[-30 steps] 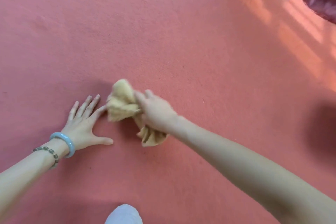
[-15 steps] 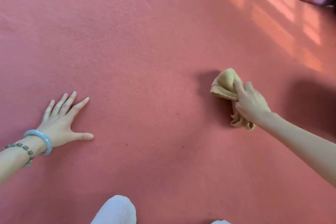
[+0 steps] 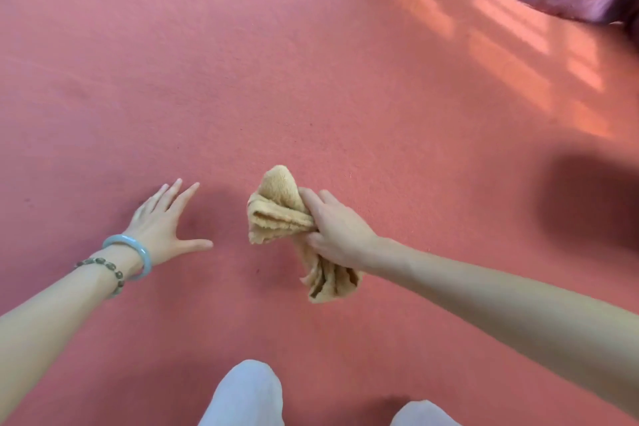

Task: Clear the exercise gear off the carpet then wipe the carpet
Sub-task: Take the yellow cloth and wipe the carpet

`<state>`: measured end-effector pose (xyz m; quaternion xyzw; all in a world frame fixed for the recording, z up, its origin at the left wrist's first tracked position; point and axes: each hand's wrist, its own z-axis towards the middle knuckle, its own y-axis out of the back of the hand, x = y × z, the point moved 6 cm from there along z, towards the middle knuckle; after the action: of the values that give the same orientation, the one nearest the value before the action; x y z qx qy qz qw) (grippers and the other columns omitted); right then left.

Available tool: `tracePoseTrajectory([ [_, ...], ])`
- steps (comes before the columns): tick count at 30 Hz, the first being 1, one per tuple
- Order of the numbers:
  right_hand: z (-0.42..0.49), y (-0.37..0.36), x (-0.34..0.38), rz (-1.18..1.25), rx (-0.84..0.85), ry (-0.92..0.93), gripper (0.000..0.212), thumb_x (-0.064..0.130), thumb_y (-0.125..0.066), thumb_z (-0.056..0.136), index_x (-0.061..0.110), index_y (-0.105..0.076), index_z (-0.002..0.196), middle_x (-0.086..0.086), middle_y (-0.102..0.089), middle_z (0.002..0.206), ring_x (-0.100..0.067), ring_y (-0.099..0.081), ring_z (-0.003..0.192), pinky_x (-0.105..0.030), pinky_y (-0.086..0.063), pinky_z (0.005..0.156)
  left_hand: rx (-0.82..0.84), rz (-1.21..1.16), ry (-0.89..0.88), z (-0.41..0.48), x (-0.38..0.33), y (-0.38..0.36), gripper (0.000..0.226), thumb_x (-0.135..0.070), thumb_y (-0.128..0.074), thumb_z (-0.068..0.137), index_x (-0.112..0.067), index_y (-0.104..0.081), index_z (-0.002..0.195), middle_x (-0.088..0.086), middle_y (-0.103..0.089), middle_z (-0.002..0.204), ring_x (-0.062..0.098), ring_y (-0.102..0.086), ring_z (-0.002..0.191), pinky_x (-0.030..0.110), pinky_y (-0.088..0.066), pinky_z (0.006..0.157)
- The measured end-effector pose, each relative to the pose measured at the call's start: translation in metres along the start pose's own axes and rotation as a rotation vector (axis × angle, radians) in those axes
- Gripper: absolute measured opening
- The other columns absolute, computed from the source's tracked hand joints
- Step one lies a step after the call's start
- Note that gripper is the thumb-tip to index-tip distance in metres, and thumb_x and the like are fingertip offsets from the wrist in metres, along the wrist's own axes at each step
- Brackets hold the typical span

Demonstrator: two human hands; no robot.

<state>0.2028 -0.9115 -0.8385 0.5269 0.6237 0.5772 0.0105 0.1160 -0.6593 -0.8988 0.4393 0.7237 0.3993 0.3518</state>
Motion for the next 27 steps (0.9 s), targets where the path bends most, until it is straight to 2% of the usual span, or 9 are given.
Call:
tracePoseTrajectory([
  [3,0.018,0.054,-0.013,0.05,-0.142,-0.03,0.047,0.035,-0.055,0.084,0.021,-0.039,0.126,-0.011,-0.051,0.108,-0.035,-0.054,0.1,-0.047,-0.047,0.085,-0.018,-0.036,-0.045,0.003,-0.022,0.026,0.107,-0.059,-0.069,0.069,-0.035,-0.002,0.148,-0.004,0.003,0.158,0.017,0.003,0.145,0.042,-0.012,0.116],
  [7,0.029,0.105,-0.031,0.12,-0.267,-0.1,0.047,0.041,-0.062,0.081,0.016,-0.044,0.117,-0.011,-0.056,0.107,-0.032,-0.054,0.099,-0.046,-0.046,0.085,0.065,0.074,-0.094,0.011,-0.044,0.071,0.108,-0.059,-0.067,0.071,-0.036,0.006,0.146,-0.004,0.009,0.157,0.017,0.005,0.145,0.042,-0.013,0.115],
  [12,0.025,0.135,-0.019,0.142,-0.234,-0.092,0.049,0.042,-0.064,0.082,0.014,-0.044,0.117,-0.009,-0.056,0.108,-0.029,-0.054,0.099,-0.042,-0.045,0.084,0.049,0.285,-0.154,0.0,-0.058,0.151,0.107,-0.061,-0.064,0.072,-0.034,0.009,0.146,-0.001,0.011,0.157,0.019,0.006,0.145,0.038,-0.011,0.116],
  [16,0.027,0.153,0.008,0.152,-0.209,-0.022,0.049,0.042,-0.064,0.082,0.014,-0.044,0.117,-0.008,-0.057,0.108,-0.027,-0.055,0.097,-0.043,-0.047,0.083,-0.003,0.267,-0.067,-0.026,-0.024,0.204,0.107,-0.06,-0.066,0.072,-0.038,0.009,0.144,-0.003,0.01,0.157,0.018,0.007,0.145,0.042,-0.011,0.116],
  [20,0.035,0.151,0.035,0.135,-0.176,0.025,0.046,0.04,-0.065,0.082,0.014,-0.044,0.114,-0.006,-0.057,0.105,-0.025,-0.056,0.094,-0.042,-0.047,0.081,0.054,0.359,-0.033,-0.048,0.019,0.218,0.108,-0.062,-0.064,0.071,-0.04,0.015,0.142,-0.004,0.014,0.156,0.018,0.009,0.145,0.039,-0.01,0.118],
  [24,0.055,0.13,0.054,0.136,-0.175,0.003,0.045,0.038,-0.066,0.082,0.014,-0.045,0.113,-0.005,-0.057,0.105,-0.024,-0.056,0.093,-0.041,-0.047,0.08,0.04,0.281,-0.03,-0.043,0.047,0.205,0.108,-0.061,-0.065,0.072,-0.041,0.015,0.142,-0.004,0.013,0.157,0.017,0.009,0.145,0.039,-0.009,0.117],
  [27,0.073,0.103,0.06,0.129,-0.189,-0.043,0.04,0.036,-0.064,0.084,0.014,-0.045,0.112,-0.004,-0.058,0.105,-0.023,-0.056,0.095,-0.039,-0.046,0.079,0.033,0.262,-0.092,-0.021,0.071,0.18,0.109,-0.061,-0.065,0.073,-0.039,0.017,0.142,-0.003,0.013,0.157,0.017,0.009,0.145,0.036,-0.008,0.116],
])
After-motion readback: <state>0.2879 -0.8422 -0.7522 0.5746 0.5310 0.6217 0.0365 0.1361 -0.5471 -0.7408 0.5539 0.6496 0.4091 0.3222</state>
